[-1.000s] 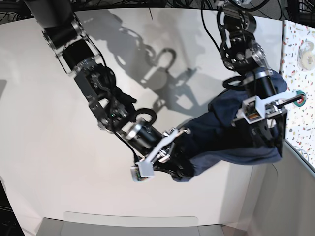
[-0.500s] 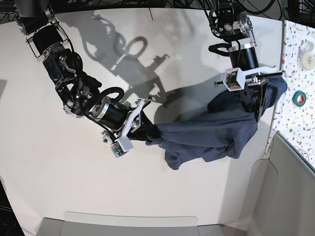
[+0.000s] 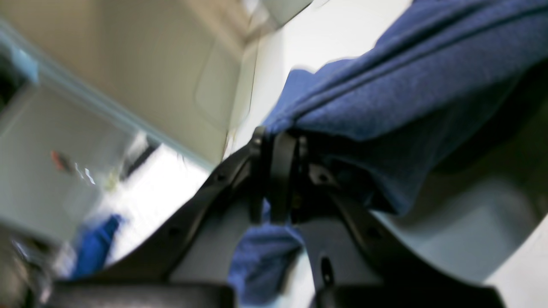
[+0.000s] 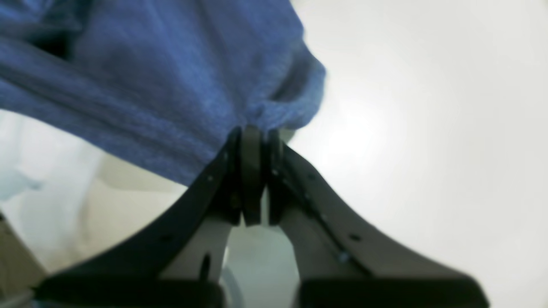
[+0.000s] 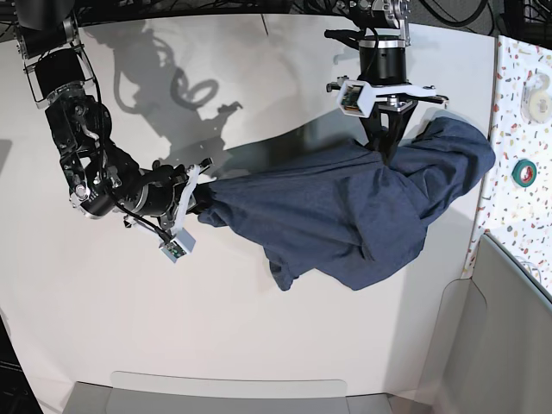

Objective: Layout the t-shirt on the table in an organized manner, then fold the t-shirt properly
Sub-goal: 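Lower the stretched shirt onto the table with both grippers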

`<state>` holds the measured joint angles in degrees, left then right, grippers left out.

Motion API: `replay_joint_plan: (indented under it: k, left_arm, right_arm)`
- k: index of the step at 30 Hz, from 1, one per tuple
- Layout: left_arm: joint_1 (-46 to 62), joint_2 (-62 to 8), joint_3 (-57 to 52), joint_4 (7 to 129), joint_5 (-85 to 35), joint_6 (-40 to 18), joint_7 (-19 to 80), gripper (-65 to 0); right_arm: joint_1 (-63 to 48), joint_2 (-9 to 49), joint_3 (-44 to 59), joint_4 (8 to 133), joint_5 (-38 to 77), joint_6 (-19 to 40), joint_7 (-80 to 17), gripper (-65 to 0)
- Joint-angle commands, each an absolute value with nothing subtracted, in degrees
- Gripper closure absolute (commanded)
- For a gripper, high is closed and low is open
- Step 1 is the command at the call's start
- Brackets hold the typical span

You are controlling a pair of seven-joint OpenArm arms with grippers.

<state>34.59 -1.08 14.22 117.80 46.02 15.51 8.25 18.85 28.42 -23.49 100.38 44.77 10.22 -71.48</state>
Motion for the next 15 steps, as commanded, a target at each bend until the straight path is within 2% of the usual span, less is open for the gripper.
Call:
replay_joint_plan:
  k: [1,6,11,15]
  left_arm:
    - [35.0,-3.5,17.1,117.9,48.2,17.5,8.7,0.0]
    - [35.1,-11.6,33.2,114.9,54.9,17.5,13.1,0.0]
    - [34.9,-14.0,45.5,114.3,55.9,17.3,18.4,0.0]
    - [34.7,-13.8,50.1,114.2,55.3,8.5,18.9,0.0]
  right_arm:
    - [20.1,30.0,-22.6,101.1,41.0,9.6,-72.4,0.0]
    - [20.0,30.3,-22.2,101.0,33.2,9.6,-72.1,0.0]
    - [20.5,29.2,-22.1,100.9,17.2,9.6,-71.6,0.0]
    - [20.4,26.6,-22.2,100.7,0.5,9.6,-67.0,0.0]
